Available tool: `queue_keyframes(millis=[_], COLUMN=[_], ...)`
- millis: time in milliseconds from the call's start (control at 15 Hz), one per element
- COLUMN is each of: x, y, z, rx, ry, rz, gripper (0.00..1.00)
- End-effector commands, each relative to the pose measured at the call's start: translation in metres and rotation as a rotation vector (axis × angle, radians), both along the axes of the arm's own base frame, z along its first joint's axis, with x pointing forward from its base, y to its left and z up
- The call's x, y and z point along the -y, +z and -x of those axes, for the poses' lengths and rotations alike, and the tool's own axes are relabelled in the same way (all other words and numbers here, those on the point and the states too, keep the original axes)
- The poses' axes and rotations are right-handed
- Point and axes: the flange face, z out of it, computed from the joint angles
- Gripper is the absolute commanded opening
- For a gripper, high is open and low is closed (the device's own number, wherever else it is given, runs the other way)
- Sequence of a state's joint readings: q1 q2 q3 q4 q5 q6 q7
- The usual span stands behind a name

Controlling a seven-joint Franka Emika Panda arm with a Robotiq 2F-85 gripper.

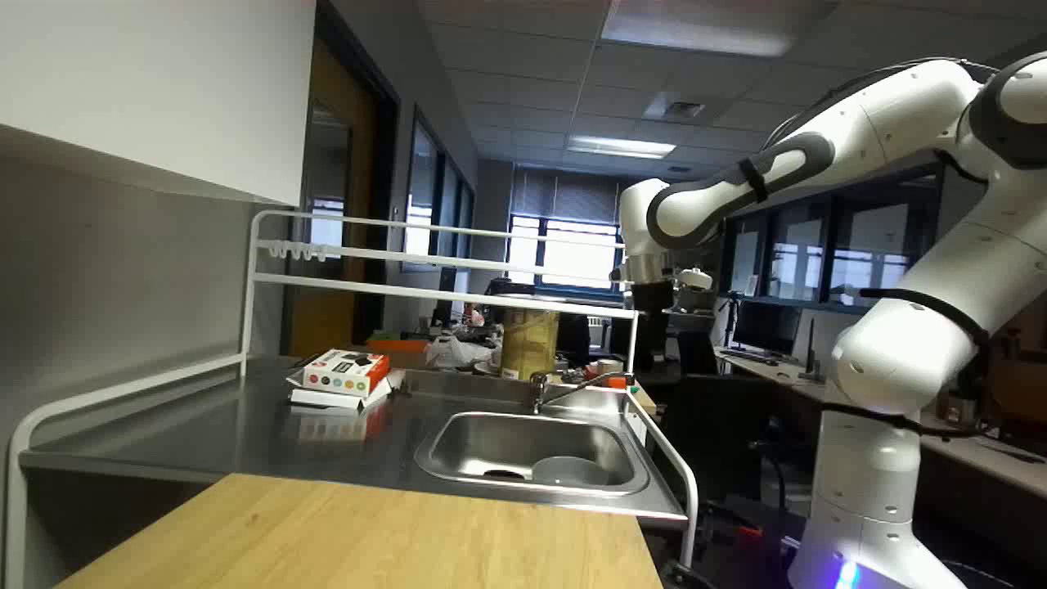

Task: Pick up the cup from the sink and put it on the counter

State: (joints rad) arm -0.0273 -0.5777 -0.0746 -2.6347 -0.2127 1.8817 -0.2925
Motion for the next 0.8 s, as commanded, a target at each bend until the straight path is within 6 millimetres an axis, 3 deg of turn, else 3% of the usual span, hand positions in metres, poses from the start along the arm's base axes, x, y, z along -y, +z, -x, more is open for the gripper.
queue_keyframes(millis=[0,467,733], x=[0.000,0.000,0.004], y=[0.000,0.000,-0.005], z=[0.000,0.000,-0.033], rx=[0.000,0.000,-0.041], ry=[0.000,0.000,-0.138], rz=[0.000,0.000,0.001], gripper=[1.00,1.00,1.00])
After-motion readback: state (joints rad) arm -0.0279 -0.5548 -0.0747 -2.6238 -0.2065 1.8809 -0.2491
